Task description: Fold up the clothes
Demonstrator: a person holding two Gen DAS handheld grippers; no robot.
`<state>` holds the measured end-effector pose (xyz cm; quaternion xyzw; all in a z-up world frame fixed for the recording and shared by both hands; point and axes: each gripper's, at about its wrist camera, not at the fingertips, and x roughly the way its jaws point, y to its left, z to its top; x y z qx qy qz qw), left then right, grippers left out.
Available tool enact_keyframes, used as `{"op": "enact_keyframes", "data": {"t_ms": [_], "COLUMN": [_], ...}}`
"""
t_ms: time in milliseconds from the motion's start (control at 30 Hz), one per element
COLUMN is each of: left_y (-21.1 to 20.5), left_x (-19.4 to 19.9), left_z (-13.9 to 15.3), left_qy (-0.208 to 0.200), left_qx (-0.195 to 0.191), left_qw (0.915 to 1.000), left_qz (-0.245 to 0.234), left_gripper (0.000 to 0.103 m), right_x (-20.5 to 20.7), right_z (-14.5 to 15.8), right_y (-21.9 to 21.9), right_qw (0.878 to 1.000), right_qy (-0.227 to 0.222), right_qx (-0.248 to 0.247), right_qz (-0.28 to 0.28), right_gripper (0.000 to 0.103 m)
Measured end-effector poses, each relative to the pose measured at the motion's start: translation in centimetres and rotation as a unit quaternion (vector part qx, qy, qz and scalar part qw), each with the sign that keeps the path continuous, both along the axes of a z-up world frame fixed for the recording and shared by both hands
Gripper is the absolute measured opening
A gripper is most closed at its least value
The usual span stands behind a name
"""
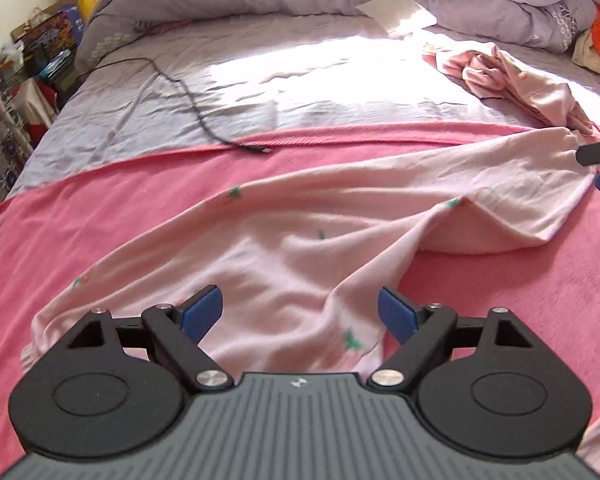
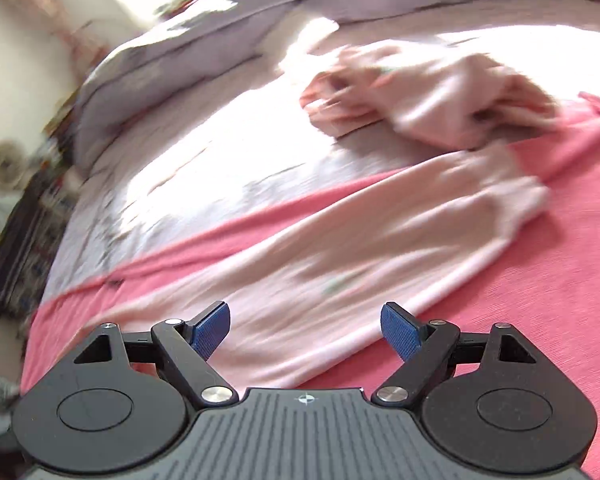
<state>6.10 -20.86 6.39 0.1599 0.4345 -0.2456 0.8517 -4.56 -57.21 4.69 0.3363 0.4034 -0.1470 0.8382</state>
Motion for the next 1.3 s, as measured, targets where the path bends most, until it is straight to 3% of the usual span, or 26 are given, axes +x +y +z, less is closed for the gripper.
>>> {"op": "enact_keyframes", "data": {"t_ms": [100, 167, 233, 367, 467, 533, 633, 767, 933, 1000, 1033, 1133, 1200, 1300], "left_y": [-4.8, -7.5, -9.2, -11.7, -11.8, -11.7, -11.0, -10.0, -5.2, -2.6, -1.2, 2.6, 4.9, 7.7], "left_x": [0.0, -0.6, -1.3, -3.1, -4.1, -4.6, -5.9, -7.5, -7.9, -7.6, -7.4, -6.2, -4.3, -1.1], "left_z": [-0.8, -1.6, -2.3, -4.1, -4.2, -4.1, -3.8, -3.5, -1.5, -0.7, -0.2, 0.9, 1.3, 0.9], "left_qy": [-0.011, -0.021, -0.024, 0.010, 0.050, 0.093, 0.121, 0.157, 0.140, 0.111, 0.095, 0.044, 0.002, -0.027], "left_qx": [0.005, 0.021, 0.038, 0.065, 0.059, 0.041, 0.041, 0.043, 0.045, 0.061, 0.069, 0.102, 0.139, 0.159], "left_qw": [0.9978, 0.9932, 0.9869, 0.9713, 0.9622, 0.9543, 0.9504, 0.9447, 0.9765, 0.9877, 0.9913, 0.9934, 0.9878, 0.9800], "left_qz": [-0.065, -0.112, -0.155, -0.228, -0.261, -0.281, -0.283, -0.285, -0.157, -0.092, -0.060, 0.028, 0.070, 0.117], "left_gripper": [0.086, 0.086, 0.086, 0.086, 0.086, 0.086, 0.086, 0.086, 0.086, 0.086, 0.086, 0.089, 0.089, 0.090], "right_x": [-1.4, -0.7, -0.3, 1.1, 2.0, 3.1, 4.0, 5.9, 6.0, 5.5, 5.2, 4.4, 4.6, 6.6], "right_z": [-2.9, -4.3, -5.8, -6.1, -5.4, -4.4, -3.8, -7.2, -6.5, -5.6, -4.8, -2.5, -1.1, 0.1], "right_y": [-8.1, -10.1, -11.3, -11.4, -12.1, -12.7, -13.7, -14.5, -13.5, -13.3, -12.6, -8.4, -4.5, 2.1], "right_qw": [0.990, 0.985, 0.985, 0.990, 0.990, 0.991, 0.991, 0.992, 0.992, 0.990, 0.988, 0.975, 0.965, 0.940], "right_qy": [0.025, 0.043, 0.045, 0.056, 0.044, 0.032, 0.002, 0.039, 0.035, 0.049, 0.054, 0.061, 0.046, 0.013], "right_qx": [0.001, 0.000, 0.033, 0.022, 0.023, -0.004, -0.032, -0.039, -0.082, -0.087, -0.108, -0.209, -0.256, -0.296], "right_qz": [-0.140, -0.168, -0.165, -0.131, -0.135, -0.130, -0.129, -0.111, -0.089, -0.099, -0.097, -0.047, 0.032, 0.169], "right_gripper": [0.083, 0.083, 0.078, 0.023, 0.021, 0.021, 0.021, 0.024, 0.035, 0.055, 0.056, 0.060, 0.060, 0.060]}}
